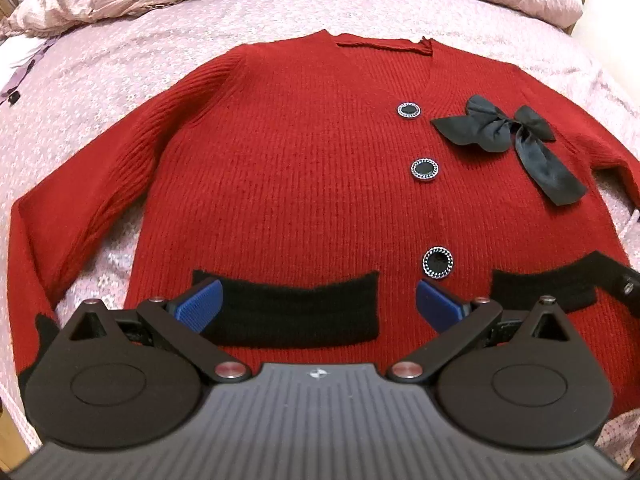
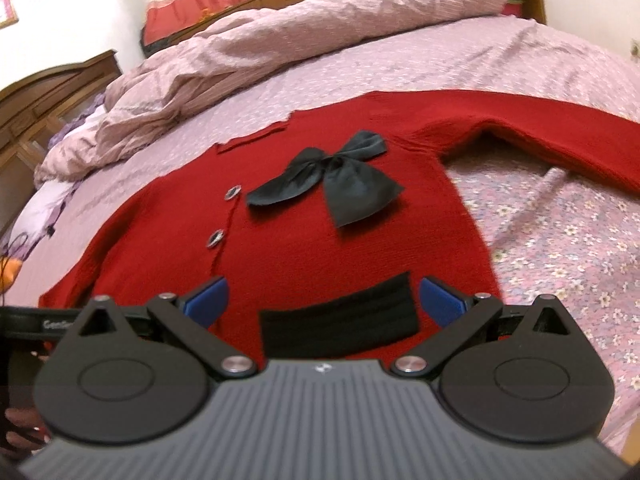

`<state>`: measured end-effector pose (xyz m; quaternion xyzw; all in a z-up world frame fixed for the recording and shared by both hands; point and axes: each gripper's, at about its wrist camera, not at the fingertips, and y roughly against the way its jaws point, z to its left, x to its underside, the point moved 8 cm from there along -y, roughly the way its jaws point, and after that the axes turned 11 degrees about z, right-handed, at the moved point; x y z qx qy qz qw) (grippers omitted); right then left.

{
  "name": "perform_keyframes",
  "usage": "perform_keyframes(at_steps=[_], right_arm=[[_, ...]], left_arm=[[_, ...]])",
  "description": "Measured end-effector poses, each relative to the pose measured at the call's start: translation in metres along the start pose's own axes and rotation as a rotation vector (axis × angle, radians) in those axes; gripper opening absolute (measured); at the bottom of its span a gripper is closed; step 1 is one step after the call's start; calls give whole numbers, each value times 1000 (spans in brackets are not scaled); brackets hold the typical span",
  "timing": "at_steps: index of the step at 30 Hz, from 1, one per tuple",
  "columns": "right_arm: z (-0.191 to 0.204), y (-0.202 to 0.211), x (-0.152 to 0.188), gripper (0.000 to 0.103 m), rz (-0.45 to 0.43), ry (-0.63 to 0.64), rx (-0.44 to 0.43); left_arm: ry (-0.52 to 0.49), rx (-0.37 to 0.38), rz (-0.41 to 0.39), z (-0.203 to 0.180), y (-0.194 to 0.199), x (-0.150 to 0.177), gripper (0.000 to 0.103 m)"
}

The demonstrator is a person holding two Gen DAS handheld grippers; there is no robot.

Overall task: Fold small clothes
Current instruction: 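Move the right tool to the red sleeve beside the bow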

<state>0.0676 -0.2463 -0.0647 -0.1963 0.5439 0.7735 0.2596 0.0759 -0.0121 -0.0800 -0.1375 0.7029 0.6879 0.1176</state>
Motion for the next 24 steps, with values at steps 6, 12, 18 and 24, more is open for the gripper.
perform_keyframes(at_steps=[6,12,18,24], right_arm=[[-34,3,-20,103,-47,-44,52],[-73,5,-41,103,-78,-146,68],[-106,-4,-58,103,-78,-229,55],[-139,-11,-74,103,-98,-327,57]], left_arm=[[-11,67,73,-12,-15,-12,103],[-5,54,81,-19,-28,-28,103],[29,45,87,-20,-38,-43,103],[37,20,89,-24,-48,-54,103]])
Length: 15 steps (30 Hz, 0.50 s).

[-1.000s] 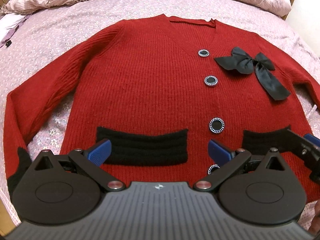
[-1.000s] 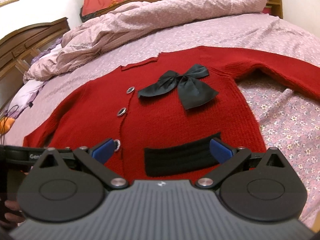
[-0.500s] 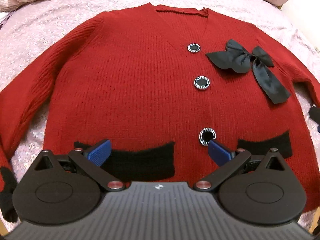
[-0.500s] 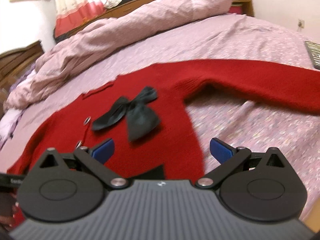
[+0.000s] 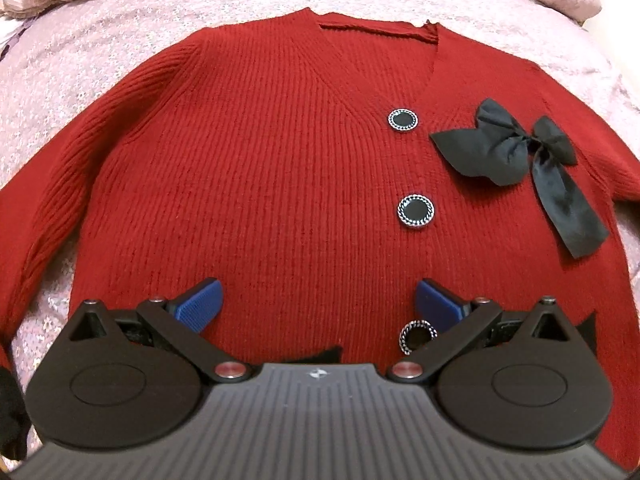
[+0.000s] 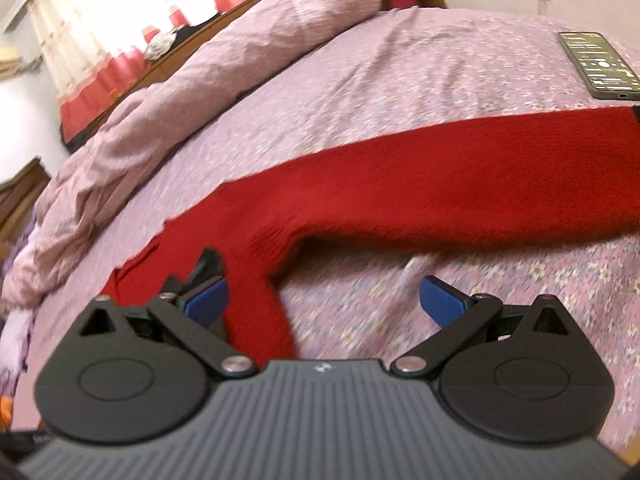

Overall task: Fold small clothes
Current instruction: 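Move the right tool to the red sleeve beside the bow, then grasp the sleeve near its black cuff with the right tool and lift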

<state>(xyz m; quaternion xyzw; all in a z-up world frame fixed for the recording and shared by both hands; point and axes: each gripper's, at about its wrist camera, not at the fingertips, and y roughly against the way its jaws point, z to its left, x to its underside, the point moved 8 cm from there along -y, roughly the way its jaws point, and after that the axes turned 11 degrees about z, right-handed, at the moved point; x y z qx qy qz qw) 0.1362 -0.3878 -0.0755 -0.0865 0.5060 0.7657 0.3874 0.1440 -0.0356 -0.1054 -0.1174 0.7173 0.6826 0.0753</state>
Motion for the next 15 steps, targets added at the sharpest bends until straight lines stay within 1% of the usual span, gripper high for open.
perform_keyframes(at_steps=[6,10,15], right_arm=[[-31,-7,-17,103,-17,-86,32],[-47,-14,-22,103,-11,-163,-1],[-52,-19,-33,103,-46,-186,-14]], left_arm=[[-9,-27,-1,-3,-8,-4,103],[-5,-31,1,-3,-11,-4,103],[-10,-39,3,-4,-14,-4,103]])
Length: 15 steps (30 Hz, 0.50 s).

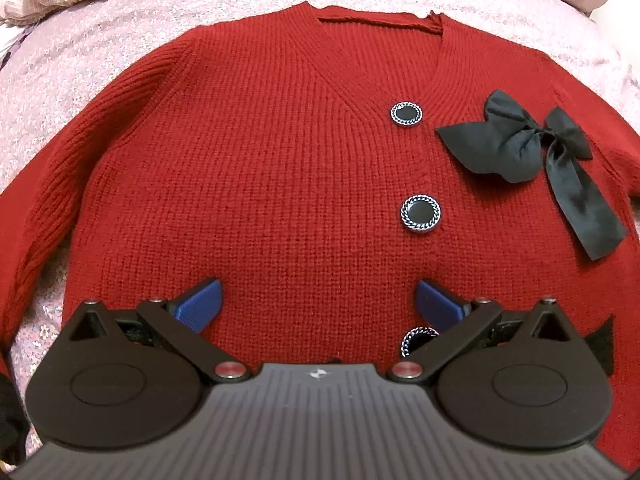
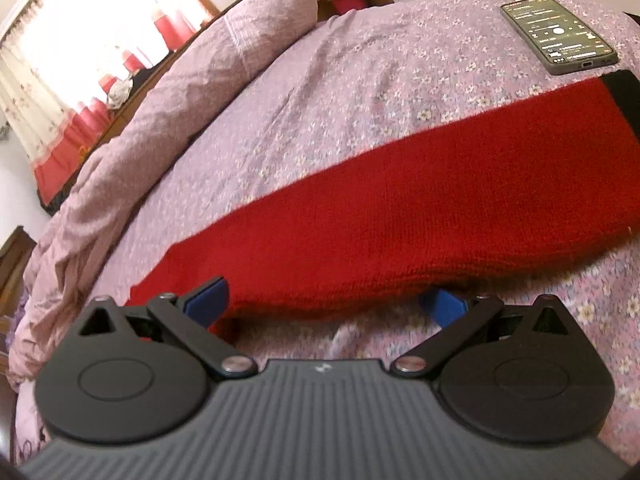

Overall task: Fold small clothes
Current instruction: 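Grasp the sleeve near its black cuff with the right tool and lift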

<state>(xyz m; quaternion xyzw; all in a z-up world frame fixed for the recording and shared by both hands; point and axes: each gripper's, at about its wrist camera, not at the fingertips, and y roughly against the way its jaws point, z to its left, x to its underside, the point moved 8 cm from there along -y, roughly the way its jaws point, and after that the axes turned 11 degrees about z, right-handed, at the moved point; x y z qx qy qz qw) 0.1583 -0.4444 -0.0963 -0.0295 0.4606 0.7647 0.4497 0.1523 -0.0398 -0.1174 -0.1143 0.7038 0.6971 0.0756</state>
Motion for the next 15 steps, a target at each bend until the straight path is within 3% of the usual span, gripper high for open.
perform_keyframes(at_steps=[15], right_arm=[[-18,-6,-15,103,-78,-129,-125]], left_arm=[[0,-4,8,-2,-4,2,103]])
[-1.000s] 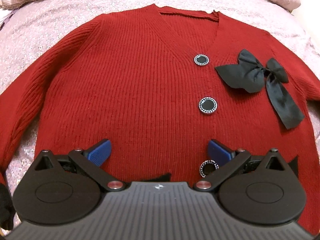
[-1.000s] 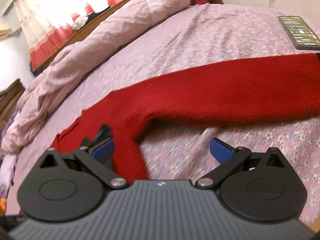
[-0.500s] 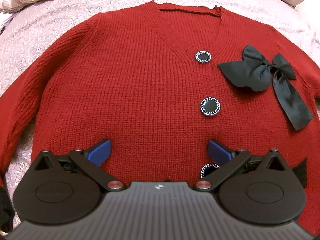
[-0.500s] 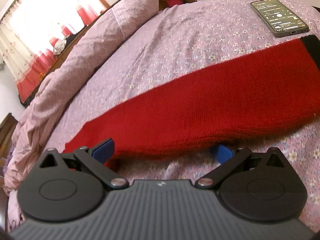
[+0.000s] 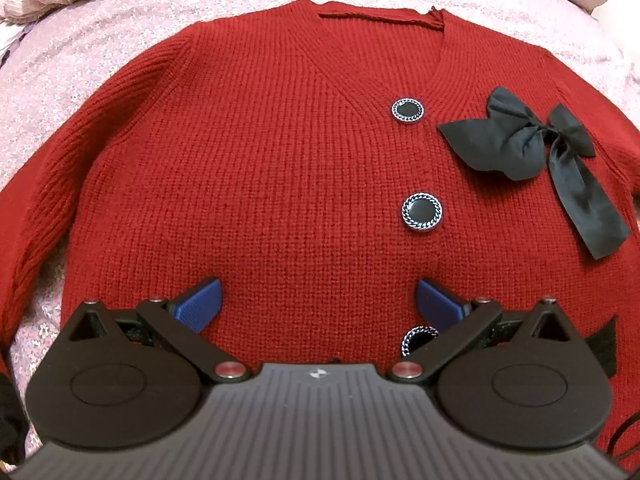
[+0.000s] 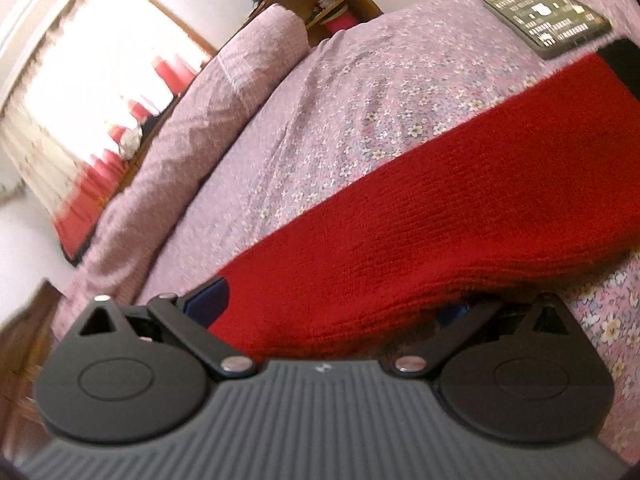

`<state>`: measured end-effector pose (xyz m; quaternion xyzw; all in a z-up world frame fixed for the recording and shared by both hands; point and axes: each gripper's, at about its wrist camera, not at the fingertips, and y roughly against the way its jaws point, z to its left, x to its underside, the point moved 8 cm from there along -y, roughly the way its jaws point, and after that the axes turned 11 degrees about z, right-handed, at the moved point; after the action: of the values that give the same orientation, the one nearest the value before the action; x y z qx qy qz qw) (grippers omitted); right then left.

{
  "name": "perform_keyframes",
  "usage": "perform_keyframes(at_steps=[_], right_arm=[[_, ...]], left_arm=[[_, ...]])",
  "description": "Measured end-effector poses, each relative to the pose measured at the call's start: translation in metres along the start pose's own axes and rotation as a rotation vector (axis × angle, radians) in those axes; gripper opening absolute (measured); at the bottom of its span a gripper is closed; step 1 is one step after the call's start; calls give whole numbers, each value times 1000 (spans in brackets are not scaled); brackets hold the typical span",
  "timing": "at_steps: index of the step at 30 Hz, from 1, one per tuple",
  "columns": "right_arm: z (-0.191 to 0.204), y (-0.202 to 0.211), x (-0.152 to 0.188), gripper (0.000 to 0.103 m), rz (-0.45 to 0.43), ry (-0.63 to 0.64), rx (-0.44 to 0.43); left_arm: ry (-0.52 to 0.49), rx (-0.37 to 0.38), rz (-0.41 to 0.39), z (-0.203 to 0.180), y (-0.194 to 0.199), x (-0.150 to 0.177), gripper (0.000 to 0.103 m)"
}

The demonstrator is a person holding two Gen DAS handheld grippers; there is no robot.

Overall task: Fold small clothes
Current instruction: 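Grasp the sleeve near its black cuff with the right tool and lift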

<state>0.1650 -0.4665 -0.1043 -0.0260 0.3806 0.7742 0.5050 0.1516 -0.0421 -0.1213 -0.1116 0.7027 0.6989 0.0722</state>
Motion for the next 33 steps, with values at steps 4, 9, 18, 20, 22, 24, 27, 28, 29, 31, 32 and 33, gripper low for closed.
perform_keyframes(at_steps=[4,9,18,20,22,24,27,28,29,31,32,33], right_arm=[[-7,8,-7,95,-12,-75,-24],[-19,16,-19,78,-71,-87,40],[-9,26,-28,16,-105,42,91],[8,33,-29,15,-136,105,70],[24,40,-29,15,-161,147,38],[43,47,-28,15,-177,193,5],[71,54,-25,15,-198,275,-32],[81,56,-24,15,-204,304,-46],[90,57,-22,15,-207,331,-59],[112,58,-17,15,-212,391,-82],[122,57,-14,15,-214,424,-92],[131,57,-11,15,-214,449,-101]], left_arm=[[-3,4,-4,1,0,1,103],[-4,4,-4,1,0,1,103],[-2,13,-6,1,4,1,103],[-1,18,-9,1,7,1,103],[2,18,-18,2,11,1,103],[-1,10,-33,3,17,1,103],[-3,0,-55,5,26,1,103],[-3,-1,-63,6,29,0,103],[-2,-2,-70,7,32,1,103],[0,-5,-83,9,38,0,103],[0,-6,-89,10,40,0,103],[1,-8,-95,12,42,-1,103]])
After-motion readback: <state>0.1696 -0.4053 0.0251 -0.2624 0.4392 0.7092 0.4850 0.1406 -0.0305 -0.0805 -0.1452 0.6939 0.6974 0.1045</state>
